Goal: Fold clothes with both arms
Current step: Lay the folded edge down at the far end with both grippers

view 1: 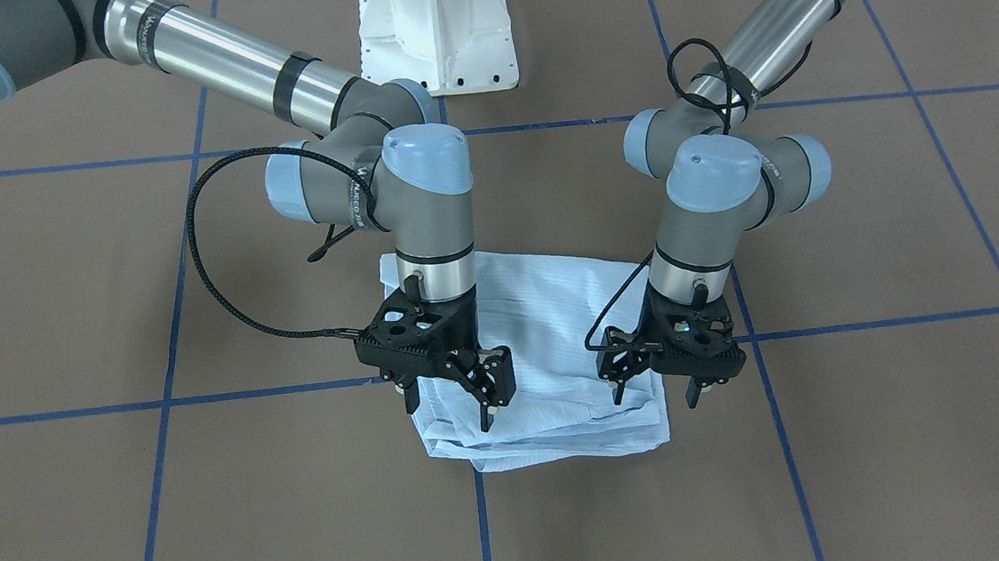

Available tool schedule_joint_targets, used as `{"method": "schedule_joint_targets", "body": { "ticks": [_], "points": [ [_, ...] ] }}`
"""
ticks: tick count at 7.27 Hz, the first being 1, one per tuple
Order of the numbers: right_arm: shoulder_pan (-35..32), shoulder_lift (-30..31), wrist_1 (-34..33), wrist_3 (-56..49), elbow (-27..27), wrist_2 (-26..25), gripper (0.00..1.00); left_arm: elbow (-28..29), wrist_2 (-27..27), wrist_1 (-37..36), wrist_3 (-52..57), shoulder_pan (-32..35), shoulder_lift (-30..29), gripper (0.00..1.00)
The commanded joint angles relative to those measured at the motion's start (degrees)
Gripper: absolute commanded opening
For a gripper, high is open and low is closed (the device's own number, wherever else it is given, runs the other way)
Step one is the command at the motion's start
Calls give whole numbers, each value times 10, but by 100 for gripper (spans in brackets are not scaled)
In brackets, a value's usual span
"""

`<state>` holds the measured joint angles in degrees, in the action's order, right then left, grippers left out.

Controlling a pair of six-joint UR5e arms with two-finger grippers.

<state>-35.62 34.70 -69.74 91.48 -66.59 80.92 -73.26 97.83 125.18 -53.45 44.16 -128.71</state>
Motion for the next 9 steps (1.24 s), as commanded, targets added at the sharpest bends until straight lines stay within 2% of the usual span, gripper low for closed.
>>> {"method": "schedule_joint_targets", "body": {
  "ticks": [1, 2, 5, 7, 8, 9],
  "points": [
    [-6, 27, 0, -14, -30, 14, 100, 0, 7, 1, 0, -24, 5, 100],
    [-6, 27, 0, -14, -30, 13, 100, 7, 2, -2, 0, -49, 6, 100],
    [-5, 28, 0, -13, -30, 13, 100, 22, -15, -3, 55, -49, 5, 100],
    [-5, 29, 0, -14, -29, 13, 100, 29, -23, -8, 51, -45, -1, 100],
    [-4, 30, 0, -15, -28, 13, 100, 48, -36, -6, 44, -30, -12, 100],
    [-5, 33, 0, -17, -28, 13, 100, 96, -37, -6, 40, -11, -50, 100]
  ]
}}
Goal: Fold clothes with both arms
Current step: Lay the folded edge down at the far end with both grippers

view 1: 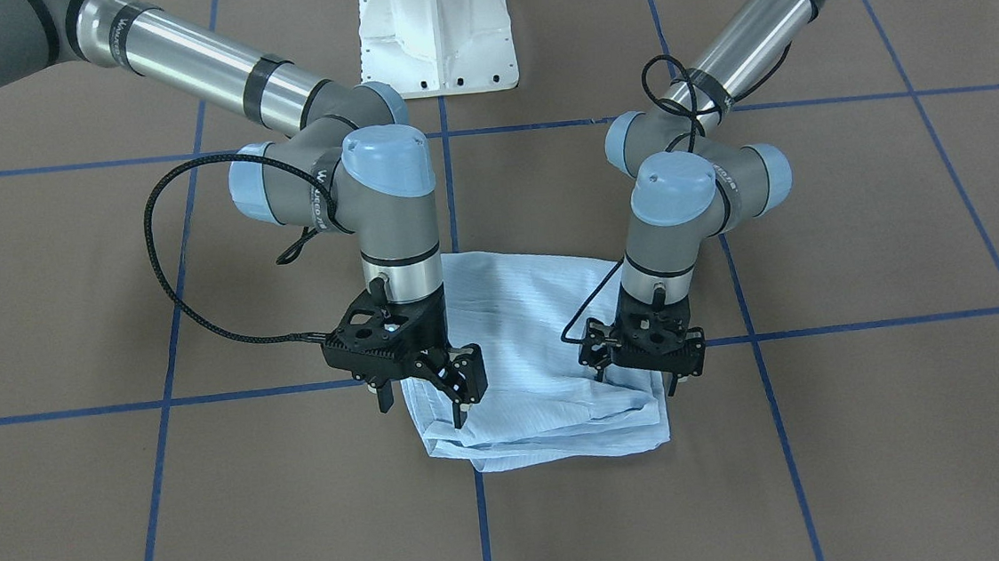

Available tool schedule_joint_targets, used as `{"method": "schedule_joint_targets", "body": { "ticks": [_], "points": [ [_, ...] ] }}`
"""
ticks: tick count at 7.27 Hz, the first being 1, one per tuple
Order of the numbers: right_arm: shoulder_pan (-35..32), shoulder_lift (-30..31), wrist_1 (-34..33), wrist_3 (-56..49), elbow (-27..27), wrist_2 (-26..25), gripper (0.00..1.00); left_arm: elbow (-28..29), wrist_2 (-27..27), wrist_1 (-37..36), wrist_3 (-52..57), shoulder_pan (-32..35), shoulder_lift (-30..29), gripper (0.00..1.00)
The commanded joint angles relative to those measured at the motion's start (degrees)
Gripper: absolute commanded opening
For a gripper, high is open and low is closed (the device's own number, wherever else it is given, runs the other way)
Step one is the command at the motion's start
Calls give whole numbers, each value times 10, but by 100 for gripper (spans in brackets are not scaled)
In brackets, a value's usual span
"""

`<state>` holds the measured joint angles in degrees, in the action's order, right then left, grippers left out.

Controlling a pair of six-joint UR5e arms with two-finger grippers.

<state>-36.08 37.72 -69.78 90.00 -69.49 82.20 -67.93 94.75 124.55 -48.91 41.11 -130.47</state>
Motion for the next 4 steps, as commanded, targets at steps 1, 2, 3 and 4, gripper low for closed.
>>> {"method": "schedule_joint_targets", "body": {
  "ticks": [1, 2, 3, 4],
  "points": [
    [0, 3, 0, -2, 1, 1, 100, 97, -7, -1, -9, 33, -72, 100],
    [0, 3, 0, -2, 1, 1, 100, 136, -11, 1, -6, 42, -87, 100],
    [0, 4, 0, -2, 1, 1, 100, 141, -33, 1, 3, 53, -88, 100],
    [0, 3, 0, -2, 1, 1, 100, 146, -34, 3, 35, 71, -87, 100]
  ]
}}
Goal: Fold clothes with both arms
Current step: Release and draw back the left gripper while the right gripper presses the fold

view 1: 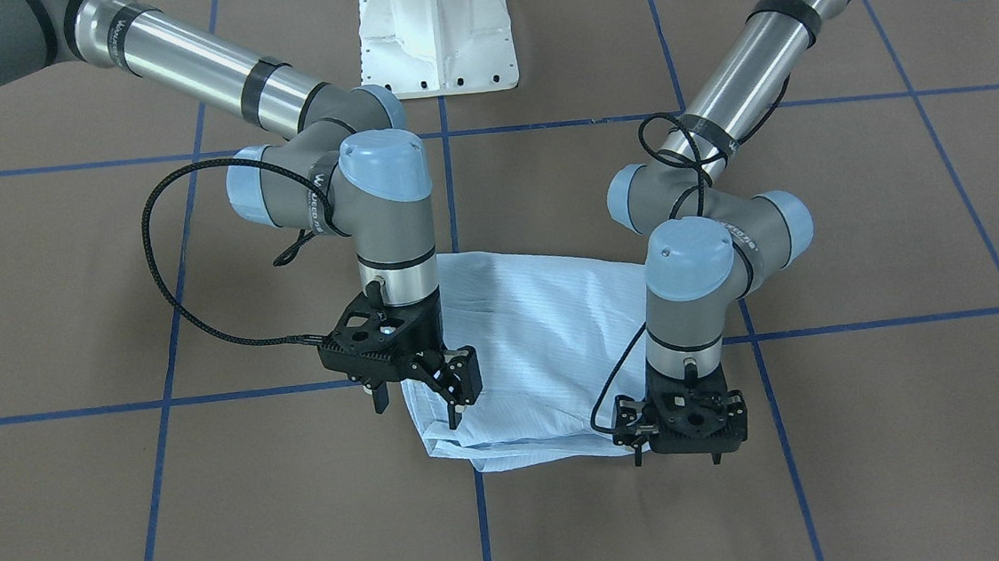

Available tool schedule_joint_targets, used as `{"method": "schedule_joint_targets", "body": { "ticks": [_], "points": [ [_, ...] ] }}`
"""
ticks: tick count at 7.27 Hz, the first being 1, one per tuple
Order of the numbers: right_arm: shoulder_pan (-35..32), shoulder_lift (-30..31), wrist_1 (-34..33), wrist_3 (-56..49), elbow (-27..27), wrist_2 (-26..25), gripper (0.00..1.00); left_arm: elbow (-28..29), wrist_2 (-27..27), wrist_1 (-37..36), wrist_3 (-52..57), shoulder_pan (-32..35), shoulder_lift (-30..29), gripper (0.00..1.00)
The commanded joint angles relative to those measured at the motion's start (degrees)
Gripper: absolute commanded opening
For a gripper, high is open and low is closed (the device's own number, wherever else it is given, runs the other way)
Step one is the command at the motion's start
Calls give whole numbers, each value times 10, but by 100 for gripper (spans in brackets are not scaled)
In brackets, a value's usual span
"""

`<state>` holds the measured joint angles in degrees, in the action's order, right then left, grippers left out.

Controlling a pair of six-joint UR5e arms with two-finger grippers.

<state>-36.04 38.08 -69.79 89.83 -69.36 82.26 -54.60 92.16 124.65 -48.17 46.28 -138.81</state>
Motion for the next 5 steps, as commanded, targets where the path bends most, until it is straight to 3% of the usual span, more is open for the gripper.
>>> {"method": "schedule_joint_targets", "body": {
  "ticks": [1, 3, 5],
  "points": [
    [0, -3, 0, 3, -2, 1, 100, 7, 1, 6, 60, 34, -3, 100],
    [24, 28, -10, 8, -52, 3, 100, -65, 102, 8, 119, 57, 40, 100],
    [82, 123, -82, 29, -204, -9, 100, -112, 105, 7, 131, 60, 78, 100]
  ]
}}
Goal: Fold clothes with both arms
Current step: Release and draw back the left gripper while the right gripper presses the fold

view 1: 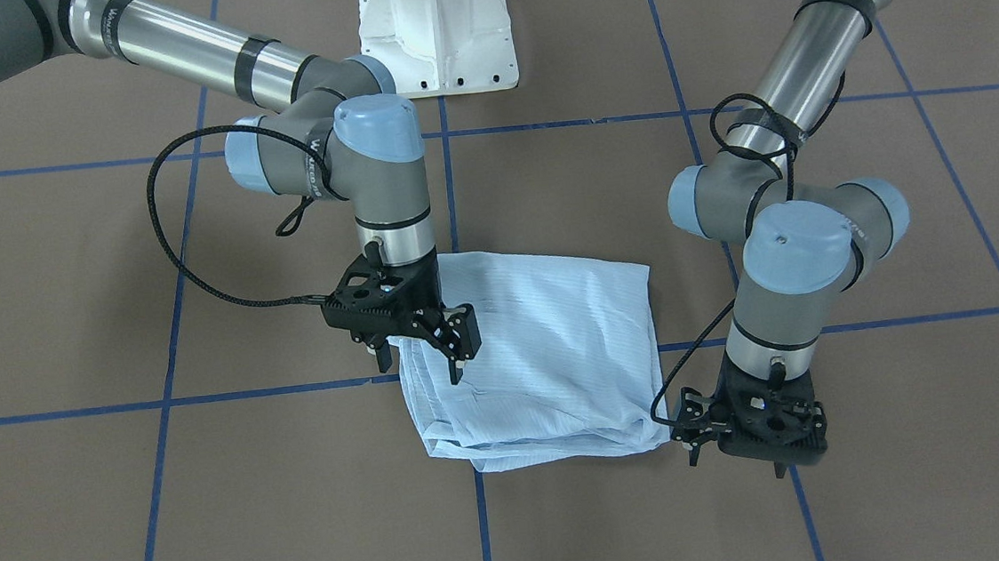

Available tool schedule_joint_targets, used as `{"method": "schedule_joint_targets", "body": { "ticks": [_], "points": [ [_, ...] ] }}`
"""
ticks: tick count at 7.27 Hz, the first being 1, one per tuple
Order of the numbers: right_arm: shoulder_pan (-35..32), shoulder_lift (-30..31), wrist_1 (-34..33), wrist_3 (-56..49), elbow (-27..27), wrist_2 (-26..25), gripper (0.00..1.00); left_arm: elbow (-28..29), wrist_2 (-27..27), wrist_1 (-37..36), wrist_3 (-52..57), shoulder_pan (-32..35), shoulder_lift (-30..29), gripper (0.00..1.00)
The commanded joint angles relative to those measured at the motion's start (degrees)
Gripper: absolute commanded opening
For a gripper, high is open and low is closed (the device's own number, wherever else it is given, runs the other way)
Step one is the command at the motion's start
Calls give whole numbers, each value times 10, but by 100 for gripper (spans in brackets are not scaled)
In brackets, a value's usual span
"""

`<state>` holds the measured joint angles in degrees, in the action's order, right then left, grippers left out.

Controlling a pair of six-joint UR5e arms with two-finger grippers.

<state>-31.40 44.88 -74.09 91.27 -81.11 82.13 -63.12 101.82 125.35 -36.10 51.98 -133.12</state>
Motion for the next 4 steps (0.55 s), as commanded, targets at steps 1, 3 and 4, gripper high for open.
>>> {"method": "schedule_joint_targets", "body": {
  "ticks": [1, 3, 4],
  "points": [
    [67, 77, -40, 30, -104, -37, 100, -29, 9, 0, 9, 3, 21, 100],
    [107, 83, -36, 50, -101, -76, 100, -29, 9, 0, 10, 3, 21, 100],
    [114, 85, -37, 51, -99, -79, 100, -30, 9, 0, 9, 3, 22, 100]
  ]
}}
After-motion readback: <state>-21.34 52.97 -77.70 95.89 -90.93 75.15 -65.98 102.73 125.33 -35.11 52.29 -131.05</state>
